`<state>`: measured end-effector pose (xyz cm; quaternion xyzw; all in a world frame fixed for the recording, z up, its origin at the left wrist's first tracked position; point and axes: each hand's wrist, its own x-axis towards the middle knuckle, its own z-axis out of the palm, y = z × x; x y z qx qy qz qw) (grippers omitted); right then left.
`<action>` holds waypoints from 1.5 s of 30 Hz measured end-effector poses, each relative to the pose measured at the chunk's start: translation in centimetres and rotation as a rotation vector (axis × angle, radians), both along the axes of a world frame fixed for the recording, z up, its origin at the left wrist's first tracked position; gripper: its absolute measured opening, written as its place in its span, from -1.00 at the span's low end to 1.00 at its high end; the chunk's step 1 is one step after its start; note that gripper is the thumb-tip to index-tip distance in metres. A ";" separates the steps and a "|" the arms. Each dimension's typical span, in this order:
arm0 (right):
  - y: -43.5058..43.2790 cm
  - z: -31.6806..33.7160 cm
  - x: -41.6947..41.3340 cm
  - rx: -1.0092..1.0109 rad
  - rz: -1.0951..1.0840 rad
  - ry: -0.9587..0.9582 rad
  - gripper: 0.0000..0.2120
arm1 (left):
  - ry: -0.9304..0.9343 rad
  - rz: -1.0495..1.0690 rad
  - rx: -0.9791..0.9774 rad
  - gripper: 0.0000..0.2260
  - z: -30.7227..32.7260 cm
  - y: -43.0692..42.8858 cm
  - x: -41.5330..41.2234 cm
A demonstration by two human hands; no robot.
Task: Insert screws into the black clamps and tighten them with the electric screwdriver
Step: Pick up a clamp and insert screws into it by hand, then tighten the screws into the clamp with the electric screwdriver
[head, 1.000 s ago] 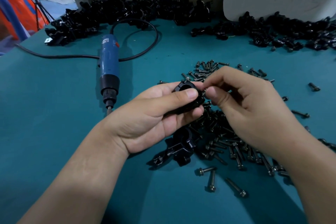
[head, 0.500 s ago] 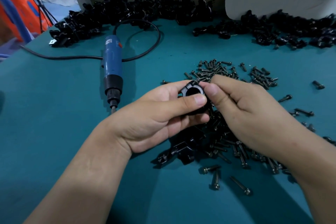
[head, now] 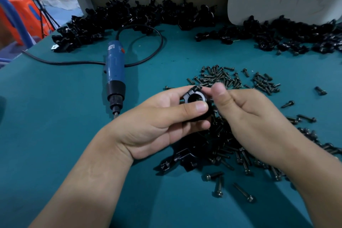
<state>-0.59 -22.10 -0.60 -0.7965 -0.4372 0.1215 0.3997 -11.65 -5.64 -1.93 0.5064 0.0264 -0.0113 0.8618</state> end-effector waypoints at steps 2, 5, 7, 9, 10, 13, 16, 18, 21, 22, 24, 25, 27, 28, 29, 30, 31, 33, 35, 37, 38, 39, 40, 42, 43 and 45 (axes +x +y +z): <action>0.0 0.1 0.0 0.026 0.004 -0.016 -0.54 | 0.017 0.042 -0.041 -0.63 0.0 0.3 0.0; 0.0 -0.1 0.1 0.022 0.045 -0.080 -0.77 | 0.047 0.062 -0.059 -0.65 -0.3 0.7 -0.1; 0.1 -0.2 -0.1 0.033 0.050 -0.080 -0.76 | 0.060 0.039 -0.054 -0.65 -0.4 0.7 -0.2; 0.3 -0.4 -0.3 0.001 0.047 -0.064 -0.69 | 0.055 0.010 -0.056 -0.64 -0.5 0.6 -0.2; 0.4 -0.5 -0.4 -0.024 0.050 -0.052 -0.64 | 0.043 -0.007 -0.054 -0.65 -0.5 0.6 -0.2; 0.4 -0.6 -0.4 -0.014 0.008 -0.029 -0.41 | 0.013 -0.030 -0.049 -0.67 -0.3 0.5 -0.3; 0.1 -0.4 -0.1 0.011 0.004 -0.057 -0.46 | 0.028 -0.001 -0.058 -0.67 -0.3 0.6 -0.2; 0.2 -0.5 -0.1 0.021 0.040 -0.068 -0.63 | 0.037 0.015 -0.068 -0.68 -0.3 0.5 -0.2; 0.6 -0.8 -0.4 0.029 0.004 -0.098 -0.61 | 0.039 0.012 -0.052 -0.68 -0.3 0.3 -0.2; 0.7 -0.9 -0.5 0.028 -0.014 -0.091 -0.54 | 0.028 0.003 -0.036 -0.67 -0.2 0.3 -0.3; 0.7 -0.8 -0.5 0.004 -0.044 -0.034 -0.35 | 0.014 -0.002 -0.018 -0.66 -0.2 0.3 -0.2; 0.5 -0.7 -0.4 -0.012 -0.051 0.003 -0.29 | 0.019 0.011 -0.023 -0.66 -0.2 0.3 -0.2; 0.3 -0.7 -0.2 -0.010 -0.027 0.034 -0.36 | 0.029 0.043 -0.031 -0.66 -0.3 0.4 -0.1; 0.3 -0.6 -0.2 0.007 0.000 0.020 -0.46 | 0.026 0.051 -0.028 -0.66 -0.3 0.5 -0.1; 0.4 -0.6 -0.2 0.019 0.026 -0.005 -0.57 | 0.022 0.053 -0.026 -0.68 -0.4 0.5 0.0; 0.4 -0.6 -0.3 0.028 0.038 -0.027 -0.66 | 0.021 0.051 -0.028 -0.69 -0.4 0.5 0.0; 0.5 -0.6 -0.3 0.038 0.035 -0.046 -0.70 | 0.023 0.046 -0.030 -0.69 -0.3 0.5 0.0; 0.6 -1.0 -0.3 0.066 0.013 -0.069 -0.64 | 0.018 0.030 -0.020 -0.67 -0.3 0.4 -0.1; 0.7 -1.0 -0.3 0.052 -0.019 -0.042 -0.42 | -0.001 0.013 0.002 -0.63 -0.3 0.3 -0.1; 0.5 -0.9 -0.2 0.042 -0.045 -0.004 -0.35 | 0.001 0.023 0.009 -0.64 -0.4 0.4 0.0; 0.3 -0.9 -0.1 0.064 -0.046 -0.005 -0.45 | 0.011 0.039 0.010 -0.66 -0.4 0.4 0.0; 0.2 -0.8 -0.1 0.086 -0.036 -0.022 -0.55 | 0.021 0.057 0.010 -0.67 -0.4 0.5 0.0; 0.2 -0.8 -0.1 0.097 -0.019 -0.039 -0.65 | 0.026 0.070 0.006 -0.68 -0.5 0.6 0.0; 0.3 -0.9 0.0 0.101 0.006 -0.061 -0.75 | 0.020 0.072 -0.010 -0.68 -0.5 0.5 0.0; 0.4 -1.0 0.0 0.114 0.009 -0.065 -0.74 | 0.016 0.069 -0.015 -0.67 -0.5 0.5 0.0; 0.6 -1.1 -0.1 0.151 0.006 -0.066 -0.68 | 0.003 0.079 -0.010 -0.65 -0.4 0.3 0.0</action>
